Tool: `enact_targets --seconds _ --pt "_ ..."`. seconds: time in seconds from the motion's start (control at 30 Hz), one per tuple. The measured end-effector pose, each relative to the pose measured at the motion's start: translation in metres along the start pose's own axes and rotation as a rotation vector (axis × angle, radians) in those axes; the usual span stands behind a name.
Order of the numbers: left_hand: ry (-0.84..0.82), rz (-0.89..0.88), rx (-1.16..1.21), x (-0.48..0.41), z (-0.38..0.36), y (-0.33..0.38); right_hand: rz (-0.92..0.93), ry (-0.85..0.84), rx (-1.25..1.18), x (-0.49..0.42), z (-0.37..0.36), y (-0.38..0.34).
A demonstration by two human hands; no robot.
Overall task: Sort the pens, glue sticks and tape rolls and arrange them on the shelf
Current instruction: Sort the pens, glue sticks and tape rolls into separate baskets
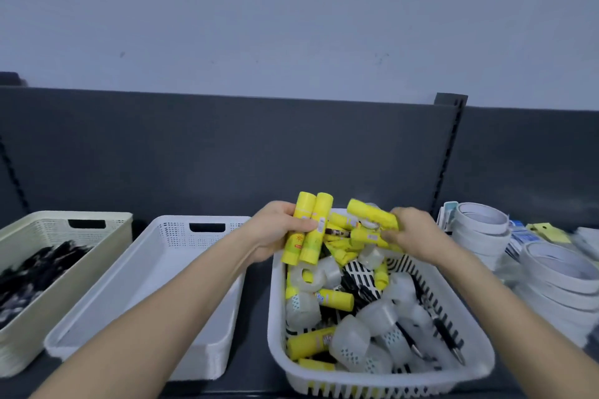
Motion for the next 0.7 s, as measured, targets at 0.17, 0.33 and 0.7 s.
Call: enact_targets --seconds 0.17,0.33,0.7 --pt "0.267 0.071 -0.256 0.024 0.075 -0.004 0.003 0.050 -0.704 -0.007 -0.016 -0.046" --pt "0.441 0.265 -0.501 0.054 0.157 -0.040 0.032 -0.177 -0.772 -0.021 -0.081 -0.124" --pt "0.368 0.460 -1.054 0.049 0.179 -0.090 0.012 -0.299 -0.175 -0.032 -0.198 -0.216"
Point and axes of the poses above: each hand's wrist, its own x-axis away from the middle knuckle, its own z-axis out of the back of the hand, y = z × x, the point moved 3 cm from there along -x, towards the middle knuckle, and after that the axes turned 12 degrees about -x, right-handed, at the moved point
